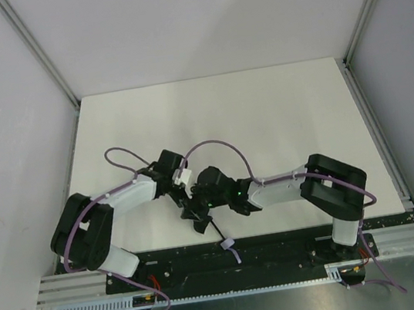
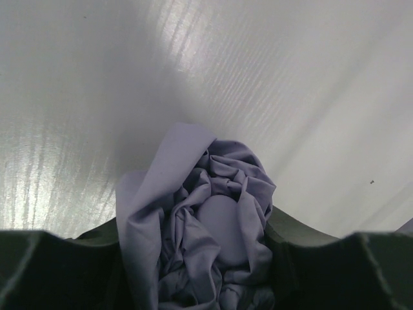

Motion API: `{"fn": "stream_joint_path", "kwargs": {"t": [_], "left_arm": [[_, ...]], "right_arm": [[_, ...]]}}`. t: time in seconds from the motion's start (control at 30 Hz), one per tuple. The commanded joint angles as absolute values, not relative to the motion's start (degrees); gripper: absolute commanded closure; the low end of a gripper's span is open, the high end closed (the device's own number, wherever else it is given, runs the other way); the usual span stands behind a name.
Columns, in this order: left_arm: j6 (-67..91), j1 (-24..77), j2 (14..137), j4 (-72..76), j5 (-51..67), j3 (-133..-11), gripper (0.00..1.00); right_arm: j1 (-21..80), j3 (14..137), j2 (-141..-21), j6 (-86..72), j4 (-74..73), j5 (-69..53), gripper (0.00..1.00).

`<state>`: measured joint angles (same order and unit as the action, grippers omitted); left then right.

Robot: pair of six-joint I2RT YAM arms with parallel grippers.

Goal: Put away the umbrella

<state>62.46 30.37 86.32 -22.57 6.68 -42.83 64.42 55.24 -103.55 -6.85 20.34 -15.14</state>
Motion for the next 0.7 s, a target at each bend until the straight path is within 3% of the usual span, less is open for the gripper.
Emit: {"fn": "stream_joint_path", "kwargs": {"t": [0.0,0.4,0.67], "left_arm": [[63.5,29.4,86.2,-18.7,6.1,-43.0,1.0],[60.6,28.5,84.4,-18.7,4.6,-45.8,1.0],[47.0,28.5,75.0,-17.4,-5.8,-51.5,1.0]], "right_arm": [[66.9,51.2,-103.9,-8.0,9.9,-19.2,0.7],[65.4,50.2,-93.7,-13.0,9.5,-23.6,0.7],[61.1,50.2,-70.8,-16.3,2.3,-15.1,0.5]]}}
